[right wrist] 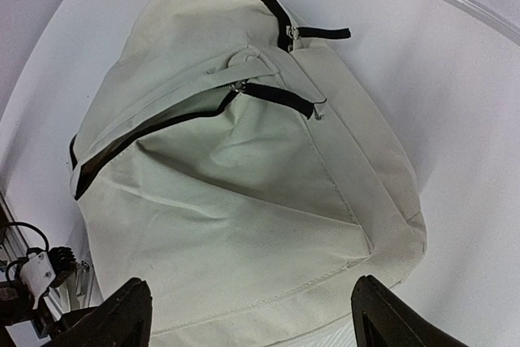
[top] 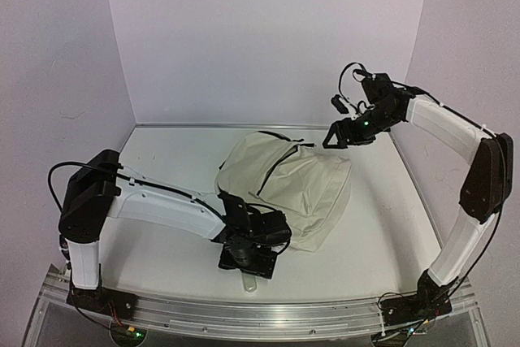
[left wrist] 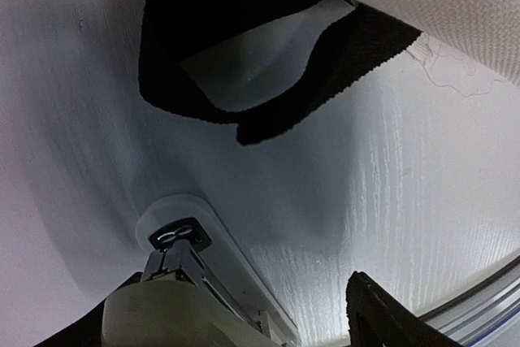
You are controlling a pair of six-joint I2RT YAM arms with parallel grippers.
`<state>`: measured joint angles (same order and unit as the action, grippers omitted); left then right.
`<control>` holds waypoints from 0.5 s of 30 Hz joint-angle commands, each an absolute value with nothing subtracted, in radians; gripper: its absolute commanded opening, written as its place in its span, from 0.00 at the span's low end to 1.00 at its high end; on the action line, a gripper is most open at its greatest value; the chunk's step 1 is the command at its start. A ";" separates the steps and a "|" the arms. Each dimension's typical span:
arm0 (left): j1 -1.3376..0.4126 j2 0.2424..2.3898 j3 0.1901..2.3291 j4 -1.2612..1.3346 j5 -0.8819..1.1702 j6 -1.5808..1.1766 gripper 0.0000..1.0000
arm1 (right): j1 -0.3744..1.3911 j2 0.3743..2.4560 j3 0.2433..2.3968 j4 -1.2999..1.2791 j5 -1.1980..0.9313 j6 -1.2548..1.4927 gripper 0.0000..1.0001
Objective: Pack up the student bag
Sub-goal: Pick up the stationery from the center of the board.
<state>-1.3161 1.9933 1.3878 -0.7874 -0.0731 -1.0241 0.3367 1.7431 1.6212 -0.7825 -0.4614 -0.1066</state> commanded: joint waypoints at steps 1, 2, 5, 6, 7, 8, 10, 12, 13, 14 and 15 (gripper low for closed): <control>-1.316 2.011 1.432 -0.803 -0.051 -1.016 0.74 | 0.335 1.658 1.615 -0.761 -0.455 -0.102 0.85; -1.313 2.012 1.422 -0.785 -0.037 -1.008 0.69 | 0.335 1.654 1.613 -0.761 -0.453 -0.102 0.85; -1.292 2.008 1.380 -0.734 0.013 -0.999 0.59 | 0.336 1.647 1.611 -0.760 -0.447 -0.105 0.85; -1.281 2.004 1.362 -0.713 0.045 -0.993 0.56 | 0.335 1.646 1.610 -0.759 -0.447 -0.107 0.85; -1.268 1.994 1.334 -0.688 0.070 -0.978 0.55 | 0.335 1.646 1.609 -0.759 -0.447 -0.107 0.85; -1.259 1.984 1.306 -0.653 0.088 -0.959 0.54 | 0.336 1.647 1.608 -0.759 -0.446 -0.107 0.85; -1.244 1.967 1.271 -0.591 0.110 -0.919 0.53 | 0.336 1.647 1.607 -0.759 -0.441 -0.110 0.84; -1.241 1.971 1.285 -0.615 0.098 -0.865 0.49 | 0.336 1.651 1.610 -0.759 -0.439 -0.112 0.84; -1.240 1.985 1.310 -0.659 0.073 -0.841 0.47 | 0.336 1.653 1.611 -0.759 -0.439 -0.112 0.84; -1.241 2.002 1.335 -0.700 0.049 -0.825 0.45 | 0.335 1.655 1.612 -0.759 -0.440 -0.112 0.84; -1.244 2.022 1.363 -0.737 0.036 -0.810 0.44 | 0.335 1.657 1.613 -0.759 -0.441 -0.112 0.84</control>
